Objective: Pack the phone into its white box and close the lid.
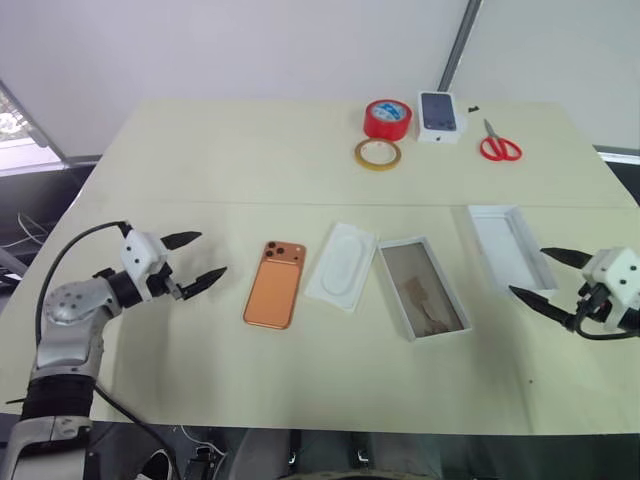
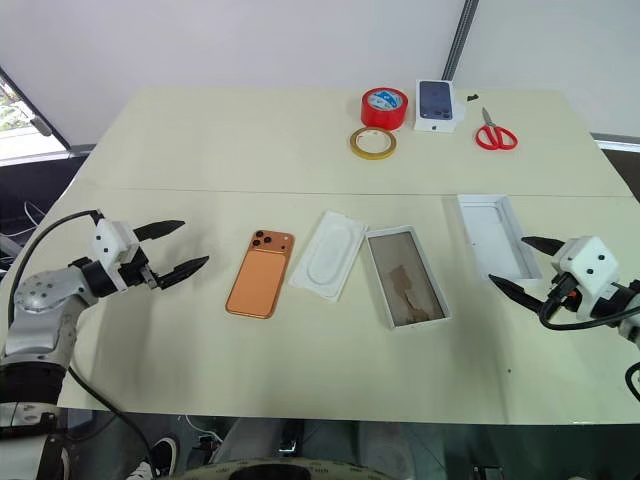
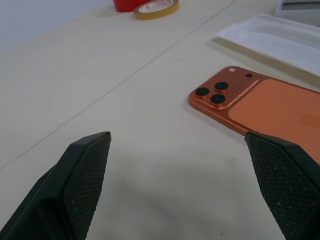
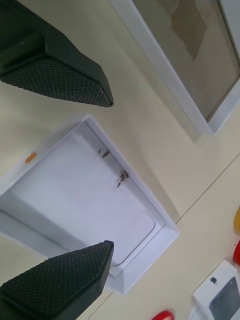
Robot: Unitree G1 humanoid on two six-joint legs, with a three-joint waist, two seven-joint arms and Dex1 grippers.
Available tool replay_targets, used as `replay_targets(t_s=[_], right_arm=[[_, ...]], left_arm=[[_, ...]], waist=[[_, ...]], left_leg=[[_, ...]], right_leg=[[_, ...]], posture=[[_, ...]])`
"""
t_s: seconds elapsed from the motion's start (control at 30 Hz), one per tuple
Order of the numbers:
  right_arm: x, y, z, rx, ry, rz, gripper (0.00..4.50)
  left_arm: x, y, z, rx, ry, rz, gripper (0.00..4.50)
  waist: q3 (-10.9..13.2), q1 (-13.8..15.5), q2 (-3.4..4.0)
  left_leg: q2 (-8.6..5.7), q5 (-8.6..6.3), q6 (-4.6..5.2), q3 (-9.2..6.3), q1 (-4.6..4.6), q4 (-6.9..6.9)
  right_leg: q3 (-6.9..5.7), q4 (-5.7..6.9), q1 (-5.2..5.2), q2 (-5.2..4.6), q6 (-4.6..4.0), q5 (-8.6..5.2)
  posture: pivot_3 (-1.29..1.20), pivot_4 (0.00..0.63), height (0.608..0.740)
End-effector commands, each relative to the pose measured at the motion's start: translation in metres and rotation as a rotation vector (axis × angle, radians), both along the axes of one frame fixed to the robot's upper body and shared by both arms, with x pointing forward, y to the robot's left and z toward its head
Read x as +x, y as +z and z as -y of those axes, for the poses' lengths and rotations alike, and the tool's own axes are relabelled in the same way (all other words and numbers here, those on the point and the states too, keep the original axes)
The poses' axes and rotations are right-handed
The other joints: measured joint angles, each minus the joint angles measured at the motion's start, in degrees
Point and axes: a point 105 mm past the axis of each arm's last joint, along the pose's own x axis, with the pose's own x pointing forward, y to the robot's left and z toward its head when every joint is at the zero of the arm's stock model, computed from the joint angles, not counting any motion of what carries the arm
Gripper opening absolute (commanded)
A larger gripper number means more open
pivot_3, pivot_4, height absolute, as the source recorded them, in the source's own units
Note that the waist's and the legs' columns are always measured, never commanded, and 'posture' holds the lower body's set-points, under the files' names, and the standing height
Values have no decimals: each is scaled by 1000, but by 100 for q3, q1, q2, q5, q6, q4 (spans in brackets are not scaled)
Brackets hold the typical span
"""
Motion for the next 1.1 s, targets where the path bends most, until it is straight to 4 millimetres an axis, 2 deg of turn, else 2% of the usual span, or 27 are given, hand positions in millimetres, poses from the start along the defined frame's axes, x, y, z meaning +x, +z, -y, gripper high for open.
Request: replay_targets(t_s=[0.03, 0.2, 0.27, 0.33, 0.47, 0.53, 0.67, 0.83, 1.0, 1.1], right_arm=[[-1, 16, 8, -16, -27, 50, 4469], [1, 16, -7, -13, 18, 44, 4469], [6, 20, -24, -1, 63, 62, 4469], [12, 22, -43, 9, 110, 75, 4469], [19, 23, -80, 23, 204, 101, 4469], [22, 26, -89, 25, 223, 115, 4469], [23, 27, -110, 56, 270, 131, 4469], [24, 16, -109, 41, 256, 120, 4469], [25, 14, -114, 42, 256, 126, 4469], [26, 13, -116, 41, 256, 133, 4469]], left_arm=[[7, 11, 21, -41, -30, -8, 4500], [10, 12, 67, -130, -118, -129, 4500], [10, 6, 95, -158, -167, -256, 4500], [7, 0, 113, -169, -202, -381, 4500], [6, 1, 140, -245, -262, -581, 4500], [5, 1, 144, -232, -273, -607, 4500], [8, -1, 147, -255, -254, -773, 4500], [12, -8, 151, -221, -214, -837, 4500], [5, -8, 166, -223, -262, -932, 4500], [4, -19, 167, -172, -230, -957, 4500]], waist=[[0, 9, 0], [0, 3, 0], [-1, -12, 2], [-2, -35, 2], [-1, -41, 2], [-1, -37, 2], [0, -4, 1], [0, 14, 0], [0, 6, 0], [0, -8, 0]], left_leg=[[0, 0, 1, 0, 0, 0], [0, 0, 1, 0, -1, 2], [0, 0, 0, 0, 0, 2], [0, 1, -1, 0, 0, 4], [0, 3, -2, -1, 1, 7], [0, 3, -3, -1, 0, 9], [-1, 6, -8, -2, 0, 9], [-4, 21, -34, -2, -1, 10], [-4, 23, -38, -3, -1, 10], [-4, 24, -39, -2, -1, 10]], right_leg=[[0, -1, 1, 0, 0, 0], [0, 0, 2, 0, 0, 0], [0, 2, 1, 1, 1, 0], [0, 7, 2, 3, 1, 0], [0, 15, -2, 6, 1, 0], [-1, 16, -3, 8, 1, 0], [-1, 15, -3, 8, 1, 0], [-1, 12, -1, 8, 1, 0], [-1, 11, 0, 8, 1, 0], [0, 12, -1, 9, 1, 0]], posture=[[0, 150, 740], [0, 150, 740], [0, 150, 740], [0, 150, 740], [0, 150, 740], [0, 150, 740], [0, 150, 740], [0, 150, 740], [0, 150, 740], [0, 150, 740]])
